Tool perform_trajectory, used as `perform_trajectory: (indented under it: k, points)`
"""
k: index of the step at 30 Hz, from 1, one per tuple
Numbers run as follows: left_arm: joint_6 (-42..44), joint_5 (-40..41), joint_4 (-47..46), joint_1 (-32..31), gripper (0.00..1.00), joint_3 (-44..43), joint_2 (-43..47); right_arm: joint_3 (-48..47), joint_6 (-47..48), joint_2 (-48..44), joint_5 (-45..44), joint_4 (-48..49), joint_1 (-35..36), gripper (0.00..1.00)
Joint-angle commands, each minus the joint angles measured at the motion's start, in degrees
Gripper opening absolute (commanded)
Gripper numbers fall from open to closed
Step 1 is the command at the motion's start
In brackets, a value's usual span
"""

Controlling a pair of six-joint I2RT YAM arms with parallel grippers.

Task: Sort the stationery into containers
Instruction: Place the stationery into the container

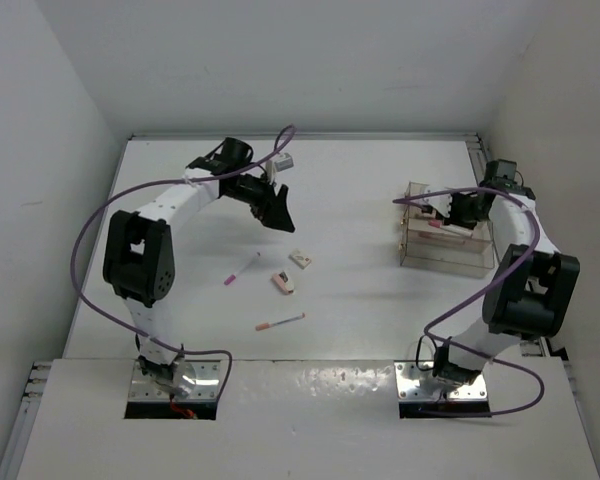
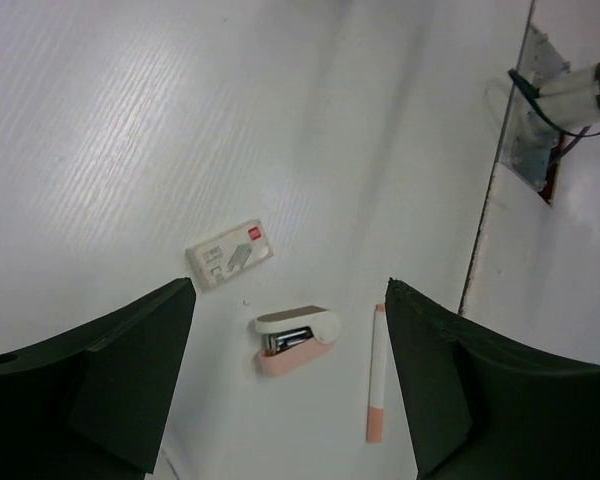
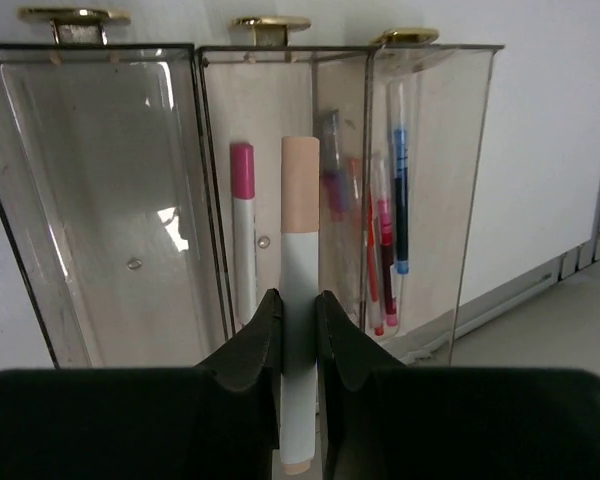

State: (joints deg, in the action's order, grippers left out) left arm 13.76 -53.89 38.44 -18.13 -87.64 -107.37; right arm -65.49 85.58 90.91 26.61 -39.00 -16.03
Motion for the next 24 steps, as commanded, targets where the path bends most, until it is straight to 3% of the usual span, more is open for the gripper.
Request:
perform_trajectory:
  k: [1, 2, 3, 8, 9, 16, 24]
  points:
    - [1.71, 3.87, -0.29, 3.10, 0.84, 2.37, 6.11, -2.36, 4.42, 2.51, 1.78, -0.38, -1.10, 0.02]
    - [1.36, 4.57, -1.51, 4.15, 0.84, 4.03, 7.69, -2.53, 4.77, 3.12, 1.86, 0.15, -1.63, 0.03]
    - [0.84, 5.10, -2.04, 4.68, 0.99, 5.01, 8.40, -2.62, 5.03, 4.52, 1.78, 0.50, -1.89, 0.05]
    - [7.06, 10.89, 3.91, 6.96, 1.00, 8.00, 12.53, -2.80, 5.30, 7.26, 0.90, 1.82, -2.86, 0.25]
    - [8.72, 14.48, 4.28, 7.14, 1.00, 8.96, 13.32, -2.88, 4.69, 7.52, 0.99, 1.83, -2.95, 0.34]
    - [14.54, 27.60, 1.83, 5.04, 1.00, 23.80, 22.81, -2.71, -0.66, 5.07, 3.18, 1.04, -3.13, 0.44]
    - [10.42, 37.97, -4.68, 2.22, 0.81, 32.96, 23.88, -0.25, -16.48, -5.56, 11.25, -2.04, -0.15, 0.48]
